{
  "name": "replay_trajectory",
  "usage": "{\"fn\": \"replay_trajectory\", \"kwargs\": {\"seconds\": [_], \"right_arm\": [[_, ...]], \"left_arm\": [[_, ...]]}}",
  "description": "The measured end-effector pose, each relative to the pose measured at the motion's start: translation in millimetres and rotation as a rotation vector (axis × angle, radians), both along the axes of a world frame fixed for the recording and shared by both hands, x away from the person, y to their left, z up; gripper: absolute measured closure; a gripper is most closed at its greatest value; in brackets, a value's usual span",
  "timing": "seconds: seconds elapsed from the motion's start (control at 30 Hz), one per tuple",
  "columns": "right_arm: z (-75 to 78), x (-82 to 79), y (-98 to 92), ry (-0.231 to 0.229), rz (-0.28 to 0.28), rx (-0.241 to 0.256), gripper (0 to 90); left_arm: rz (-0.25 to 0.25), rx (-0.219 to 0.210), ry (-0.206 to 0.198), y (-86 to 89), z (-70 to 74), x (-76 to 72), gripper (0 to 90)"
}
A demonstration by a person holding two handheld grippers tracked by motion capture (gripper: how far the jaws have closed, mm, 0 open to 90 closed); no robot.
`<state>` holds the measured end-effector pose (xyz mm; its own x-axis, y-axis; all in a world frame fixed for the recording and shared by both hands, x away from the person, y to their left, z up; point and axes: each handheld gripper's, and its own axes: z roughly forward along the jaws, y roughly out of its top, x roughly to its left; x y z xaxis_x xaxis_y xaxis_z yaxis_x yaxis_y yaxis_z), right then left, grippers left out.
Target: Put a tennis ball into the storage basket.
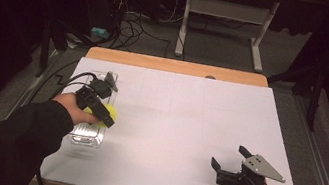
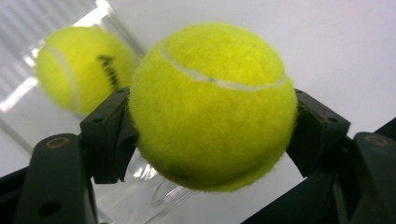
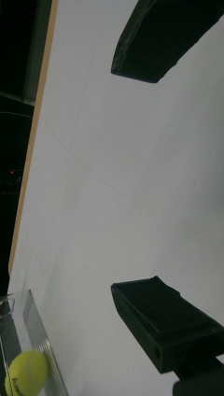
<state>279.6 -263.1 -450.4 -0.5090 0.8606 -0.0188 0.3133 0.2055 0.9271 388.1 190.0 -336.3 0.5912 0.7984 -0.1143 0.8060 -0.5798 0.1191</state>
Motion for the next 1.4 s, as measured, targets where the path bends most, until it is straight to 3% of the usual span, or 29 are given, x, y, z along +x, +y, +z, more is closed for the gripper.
{"fn": "replay_trajectory", "kwargs": {"seconds": [0.27,0.77,0.83,0.9,0.93,1.0,1.13,1.3,1.4], "right_arm": [[-1.1,-0.2,-3.9,0.002,-0.011,-0.004,0.0],[-1.5,-0.4,-3.0,0.001,-0.01,-0.01,0.0],[-1.3,-0.6,-3.0,0.001,-0.01,-0.009,0.0],[-0.9,-1.0,-2.8,0.0,-0.013,-0.006,0.0],[-0.6,-1.0,-3.0,-0.002,-0.013,-0.006,0.0],[-0.3,-0.8,-2.9,-0.006,-0.01,-0.005,0.0],[0.7,-0.9,-3.3,-0.006,-0.015,-0.002,0.0],[1.4,-1.2,-4.3,-0.008,-0.015,-0.004,0.0],[1.4,-1.4,-4.7,-0.008,-0.016,-0.004,0.0]], "left_arm": [[0.059,0.042,0.025,31.0,-7.0,0.0,26.9],[0.089,0.032,0.084,42.3,-39.8,-0.7,26.7],[0.095,0.034,0.073,42.2,-39.4,-1.1,25.5],[0.098,0.015,0.042,42.1,-32.1,-1.7,14.5],[0.092,0.001,0.032,41.9,-26.4,-2.2,13.0],[0.084,-0.016,0.009,39.5,-16.9,-3.7,6.7],[0.034,-0.007,-0.021,23.4,-8.0,-10.2,1.8],[-0.029,0.029,-0.031,-7.0,-13.2,-17.0,0.7],[-0.054,0.024,-0.035,-23.9,-18.2,-18.7,0.6]]}}
